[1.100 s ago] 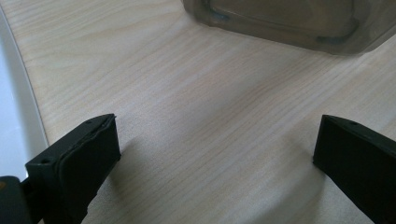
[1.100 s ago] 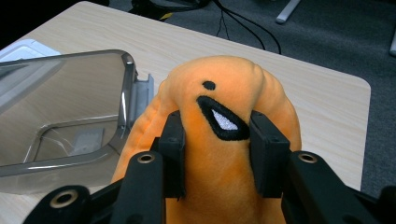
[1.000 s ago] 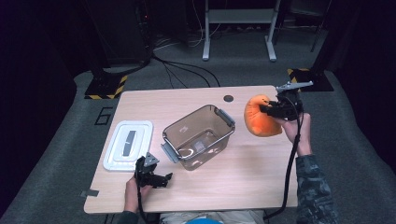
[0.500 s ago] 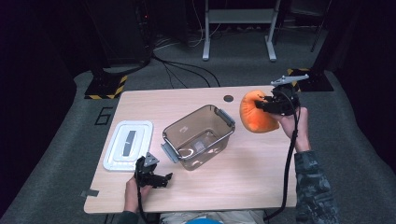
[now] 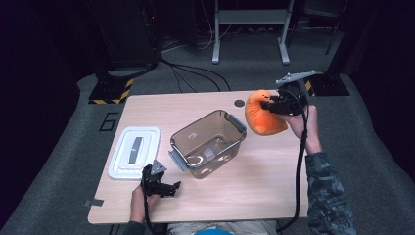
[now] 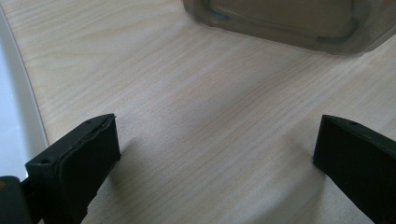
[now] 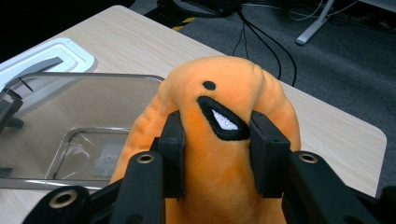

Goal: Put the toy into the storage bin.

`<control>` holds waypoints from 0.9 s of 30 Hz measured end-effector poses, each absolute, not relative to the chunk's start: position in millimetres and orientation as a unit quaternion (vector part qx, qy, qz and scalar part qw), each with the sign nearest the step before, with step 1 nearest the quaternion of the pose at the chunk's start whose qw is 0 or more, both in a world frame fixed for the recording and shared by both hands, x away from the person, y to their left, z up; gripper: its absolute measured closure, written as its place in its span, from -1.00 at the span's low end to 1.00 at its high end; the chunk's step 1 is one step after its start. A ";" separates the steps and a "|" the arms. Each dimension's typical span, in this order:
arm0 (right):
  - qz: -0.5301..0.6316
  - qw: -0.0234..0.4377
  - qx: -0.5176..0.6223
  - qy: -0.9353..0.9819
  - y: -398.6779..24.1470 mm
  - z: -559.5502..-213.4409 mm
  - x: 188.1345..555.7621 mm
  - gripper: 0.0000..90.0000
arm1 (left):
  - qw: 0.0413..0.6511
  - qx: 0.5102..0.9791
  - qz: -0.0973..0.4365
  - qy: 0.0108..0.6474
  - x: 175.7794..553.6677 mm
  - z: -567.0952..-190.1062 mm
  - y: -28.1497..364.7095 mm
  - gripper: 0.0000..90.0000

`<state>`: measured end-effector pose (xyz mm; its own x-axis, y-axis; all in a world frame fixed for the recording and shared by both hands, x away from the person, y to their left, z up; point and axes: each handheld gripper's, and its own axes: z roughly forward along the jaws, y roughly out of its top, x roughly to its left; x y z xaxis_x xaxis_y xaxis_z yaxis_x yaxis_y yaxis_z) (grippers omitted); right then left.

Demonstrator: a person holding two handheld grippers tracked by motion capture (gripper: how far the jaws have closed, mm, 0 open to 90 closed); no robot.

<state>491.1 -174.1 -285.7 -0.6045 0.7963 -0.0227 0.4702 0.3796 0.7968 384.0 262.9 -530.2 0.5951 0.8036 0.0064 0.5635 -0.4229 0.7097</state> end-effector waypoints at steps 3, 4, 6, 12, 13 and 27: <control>0.392 0.208 0.381 0.811 -169.5 -282.4 493.5 0.37 | 0.342 0.825 0.176 0.414 384.0 -530.2 262.9 -1.00; 0.392 0.208 0.378 0.813 -167.5 -281.3 494.1 0.37 | 0.342 0.825 0.176 0.414 384.0 -530.2 262.9 -1.00; 0.393 0.208 0.374 0.814 -165.4 -280.4 494.8 0.37 | 0.341 0.825 0.176 0.414 384.0 -530.1 263.0 -1.00; 0.385 0.201 0.356 0.827 -149.3 -274.3 496.1 0.37 | 0.341 0.825 0.176 0.414 384.0 -530.1 263.0 -1.00; 0.382 0.204 0.348 0.831 -147.9 -273.8 497.1 0.37 | 0.342 0.825 0.176 0.414 384.0 -530.2 262.9 -1.00; 0.380 0.195 0.314 0.848 -116.4 -266.9 503.3 0.37 | 0.339 0.828 0.176 0.412 384.0 -529.8 263.3 -1.00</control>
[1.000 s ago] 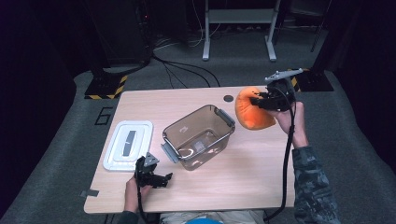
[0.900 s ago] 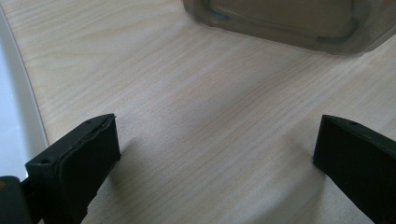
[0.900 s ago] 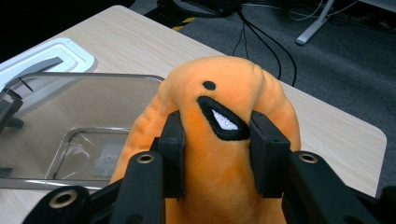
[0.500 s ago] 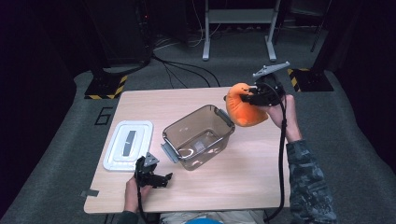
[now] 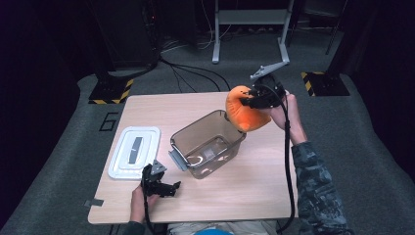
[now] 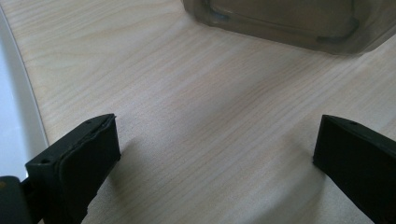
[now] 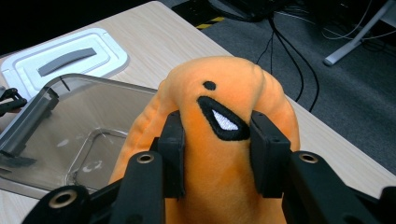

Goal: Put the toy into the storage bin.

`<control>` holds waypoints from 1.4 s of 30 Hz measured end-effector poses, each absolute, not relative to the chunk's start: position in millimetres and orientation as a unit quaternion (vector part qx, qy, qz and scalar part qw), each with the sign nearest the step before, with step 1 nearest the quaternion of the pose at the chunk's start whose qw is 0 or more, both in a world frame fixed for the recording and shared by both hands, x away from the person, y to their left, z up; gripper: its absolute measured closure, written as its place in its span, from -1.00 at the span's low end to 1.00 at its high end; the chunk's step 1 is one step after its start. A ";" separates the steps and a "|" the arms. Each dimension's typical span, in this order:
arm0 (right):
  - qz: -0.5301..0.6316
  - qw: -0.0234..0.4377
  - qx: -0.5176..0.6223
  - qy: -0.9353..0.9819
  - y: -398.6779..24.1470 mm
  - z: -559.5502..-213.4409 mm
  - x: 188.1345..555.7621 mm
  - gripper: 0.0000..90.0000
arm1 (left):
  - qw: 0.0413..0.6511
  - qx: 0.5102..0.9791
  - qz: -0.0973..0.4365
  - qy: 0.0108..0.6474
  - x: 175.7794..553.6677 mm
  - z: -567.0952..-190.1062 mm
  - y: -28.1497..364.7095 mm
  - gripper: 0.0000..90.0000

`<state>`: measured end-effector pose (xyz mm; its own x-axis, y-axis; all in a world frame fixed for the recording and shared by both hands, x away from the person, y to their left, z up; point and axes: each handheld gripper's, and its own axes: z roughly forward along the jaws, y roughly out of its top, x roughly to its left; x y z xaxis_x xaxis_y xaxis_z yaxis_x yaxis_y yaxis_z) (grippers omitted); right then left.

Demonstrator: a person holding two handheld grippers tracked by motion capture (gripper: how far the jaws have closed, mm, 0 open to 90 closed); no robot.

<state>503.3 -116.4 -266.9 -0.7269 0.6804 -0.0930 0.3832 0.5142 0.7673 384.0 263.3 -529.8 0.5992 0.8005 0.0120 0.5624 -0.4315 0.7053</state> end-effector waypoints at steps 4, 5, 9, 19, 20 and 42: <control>0.376 0.189 0.308 0.853 -107.3 -267.2 505.0 0.37 | 0.340 0.827 0.176 0.413 383.9 -529.9 263.2 -1.00; 0.375 0.188 0.305 0.855 -105.2 -267.4 505.7 0.37 | 0.339 0.827 0.176 0.412 384.0 -529.9 263.3 -1.00; 0.373 0.185 0.296 0.860 -95.8 -268.3 507.4 0.37 | 0.339 0.827 0.176 0.412 383.9 -529.9 263.3 -1.00; 0.365 0.176 0.278 0.871 -72.7 -272.2 512.1 0.37 | 0.339 0.827 0.176 0.412 383.9 -529.9 263.3 -1.00; 0.366 0.174 0.278 0.871 -70.1 -272.8 512.1 0.37 | 0.339 0.828 0.176 0.411 384.0 -529.8 263.3 -1.00; 0.330 0.148 0.256 0.896 -30.9 -303.7 526.5 0.37 | 0.338 0.829 0.179 0.409 384.0 -529.7 263.5 -1.00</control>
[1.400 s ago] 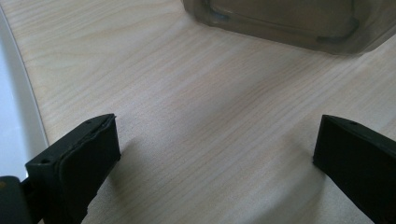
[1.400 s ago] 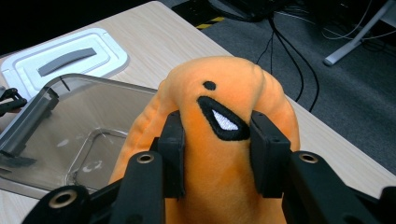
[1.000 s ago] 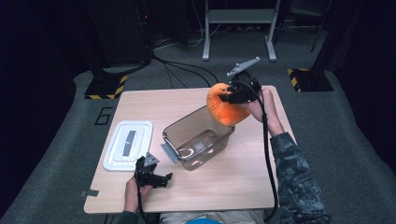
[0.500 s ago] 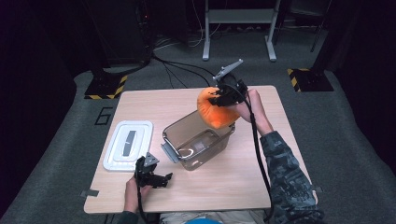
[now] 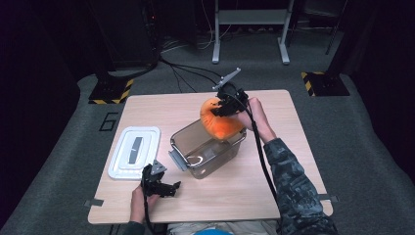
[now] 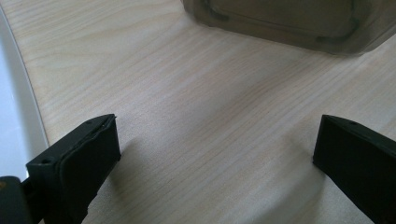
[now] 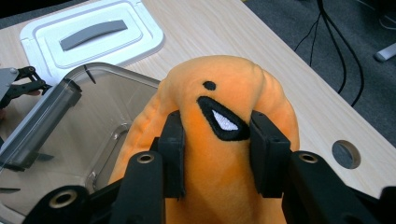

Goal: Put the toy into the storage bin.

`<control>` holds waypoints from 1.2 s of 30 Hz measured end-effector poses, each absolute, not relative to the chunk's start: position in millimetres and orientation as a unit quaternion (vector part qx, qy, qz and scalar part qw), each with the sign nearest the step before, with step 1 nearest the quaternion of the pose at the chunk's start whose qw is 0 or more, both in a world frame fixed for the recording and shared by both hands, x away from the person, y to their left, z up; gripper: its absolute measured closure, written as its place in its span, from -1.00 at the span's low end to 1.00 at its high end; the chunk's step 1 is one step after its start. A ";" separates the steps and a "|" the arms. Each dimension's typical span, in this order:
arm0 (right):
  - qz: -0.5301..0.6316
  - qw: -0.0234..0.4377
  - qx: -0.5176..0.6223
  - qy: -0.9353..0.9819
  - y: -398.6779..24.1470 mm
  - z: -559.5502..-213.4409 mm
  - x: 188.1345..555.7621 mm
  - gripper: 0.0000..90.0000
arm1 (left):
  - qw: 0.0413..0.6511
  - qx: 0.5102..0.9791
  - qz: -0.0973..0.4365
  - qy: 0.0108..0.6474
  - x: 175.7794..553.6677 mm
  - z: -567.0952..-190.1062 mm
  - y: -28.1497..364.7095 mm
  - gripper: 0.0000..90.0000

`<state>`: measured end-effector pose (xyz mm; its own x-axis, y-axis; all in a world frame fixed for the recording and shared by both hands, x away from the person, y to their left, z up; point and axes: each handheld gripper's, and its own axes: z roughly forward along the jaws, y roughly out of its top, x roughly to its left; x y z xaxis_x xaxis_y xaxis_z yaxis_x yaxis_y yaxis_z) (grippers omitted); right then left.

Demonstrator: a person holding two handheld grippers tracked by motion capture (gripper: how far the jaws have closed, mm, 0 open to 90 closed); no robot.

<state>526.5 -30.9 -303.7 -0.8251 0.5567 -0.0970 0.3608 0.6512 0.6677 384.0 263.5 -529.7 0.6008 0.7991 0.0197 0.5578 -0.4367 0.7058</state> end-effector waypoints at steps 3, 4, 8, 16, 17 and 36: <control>0.326 0.144 0.256 0.899 -28.3 -308.8 528.2 0.37 | 0.338 0.829 0.179 0.409 384.0 -529.7 263.5 -1.00; 0.324 0.143 0.256 0.899 -27.4 -310.5 528.7 0.37 | 0.338 0.828 0.179 0.409 384.0 -529.7 263.5 -1.00; 0.321 0.138 0.254 0.902 -24.9 -316.5 531.0 0.37 | 0.338 0.829 0.179 0.409 384.0 -529.7 263.5 -1.00; 0.311 0.122 0.266 0.904 -18.5 -326.1 533.0 0.37 | 0.338 0.829 0.179 0.409 384.0 -529.7 263.5 -1.00; 0.312 0.123 0.263 0.905 -18.9 -326.9 533.9 0.37 | 0.338 0.828 0.178 0.410 383.9 -529.7 263.5 -1.00; 0.302 0.102 0.271 0.908 -25.6 -346.5 535.6 0.35 | 0.340 0.826 0.180 0.411 383.7 -530.2 263.0 -1.00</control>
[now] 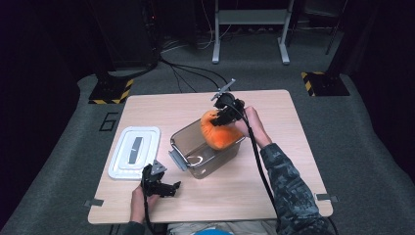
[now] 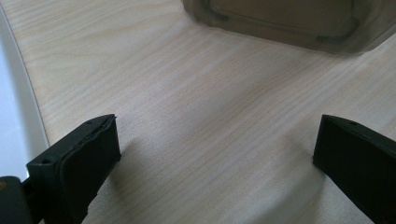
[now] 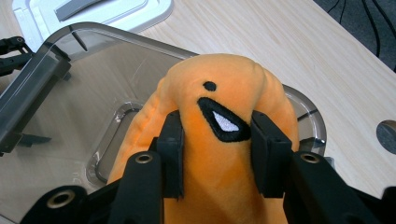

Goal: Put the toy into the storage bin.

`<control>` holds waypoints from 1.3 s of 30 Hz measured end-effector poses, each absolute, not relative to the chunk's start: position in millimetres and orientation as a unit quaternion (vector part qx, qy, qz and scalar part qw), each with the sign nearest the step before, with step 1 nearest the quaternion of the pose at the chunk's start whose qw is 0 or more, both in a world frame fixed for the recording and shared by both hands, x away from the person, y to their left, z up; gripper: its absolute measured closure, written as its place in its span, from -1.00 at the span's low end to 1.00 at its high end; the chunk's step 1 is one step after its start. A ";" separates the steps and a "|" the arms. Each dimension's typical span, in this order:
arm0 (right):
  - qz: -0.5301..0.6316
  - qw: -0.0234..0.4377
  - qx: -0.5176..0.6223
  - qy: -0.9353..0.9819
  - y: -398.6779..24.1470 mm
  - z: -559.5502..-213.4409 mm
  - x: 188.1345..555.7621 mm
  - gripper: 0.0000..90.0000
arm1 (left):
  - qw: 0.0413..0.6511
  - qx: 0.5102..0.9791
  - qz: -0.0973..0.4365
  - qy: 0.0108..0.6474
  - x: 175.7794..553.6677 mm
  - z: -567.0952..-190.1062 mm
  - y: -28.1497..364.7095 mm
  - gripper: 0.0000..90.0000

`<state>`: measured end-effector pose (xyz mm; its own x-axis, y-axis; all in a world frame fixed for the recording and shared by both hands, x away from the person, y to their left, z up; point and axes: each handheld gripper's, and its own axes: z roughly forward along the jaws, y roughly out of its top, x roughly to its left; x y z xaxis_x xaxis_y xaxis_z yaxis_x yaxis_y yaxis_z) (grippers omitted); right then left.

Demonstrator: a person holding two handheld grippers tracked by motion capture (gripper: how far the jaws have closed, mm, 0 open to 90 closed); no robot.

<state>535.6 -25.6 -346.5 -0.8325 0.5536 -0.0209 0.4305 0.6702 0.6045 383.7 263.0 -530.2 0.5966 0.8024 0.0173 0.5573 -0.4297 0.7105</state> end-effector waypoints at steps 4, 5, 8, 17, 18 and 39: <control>0.301 0.096 0.273 0.908 -26.5 -352.0 536.3 0.34 | 0.341 0.826 0.180 0.411 383.8 -530.2 263.0 -1.00; 0.301 0.096 0.273 0.909 -26.7 -353.4 536.9 0.33 | 0.340 0.826 0.180 0.411 383.7 -530.2 263.0 -1.00; 0.299 0.094 0.277 0.908 -26.5 -357.2 537.8 0.33 | 0.341 0.826 0.180 0.411 383.6 -530.2 263.0 -1.00; 0.292 0.092 0.281 0.910 -24.7 -365.2 538.6 0.31 | 0.342 0.825 0.180 0.413 383.6 -530.4 262.8 -1.00; 0.292 0.091 0.280 0.910 -24.6 -365.9 538.8 0.31 | 0.342 0.824 0.180 0.413 383.5 -530.4 262.7 -1.00; 0.252 0.083 0.281 0.922 -19.2 -388.2 542.5 0.09 | 0.343 0.824 0.180 0.414 383.5 -530.5 262.6 -1.00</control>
<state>542.5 -19.2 -388.2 -0.8285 0.5599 -0.0108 0.4764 0.7149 0.5118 383.5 262.6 -530.5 0.5923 0.8056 0.0126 0.5590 -0.4221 0.7137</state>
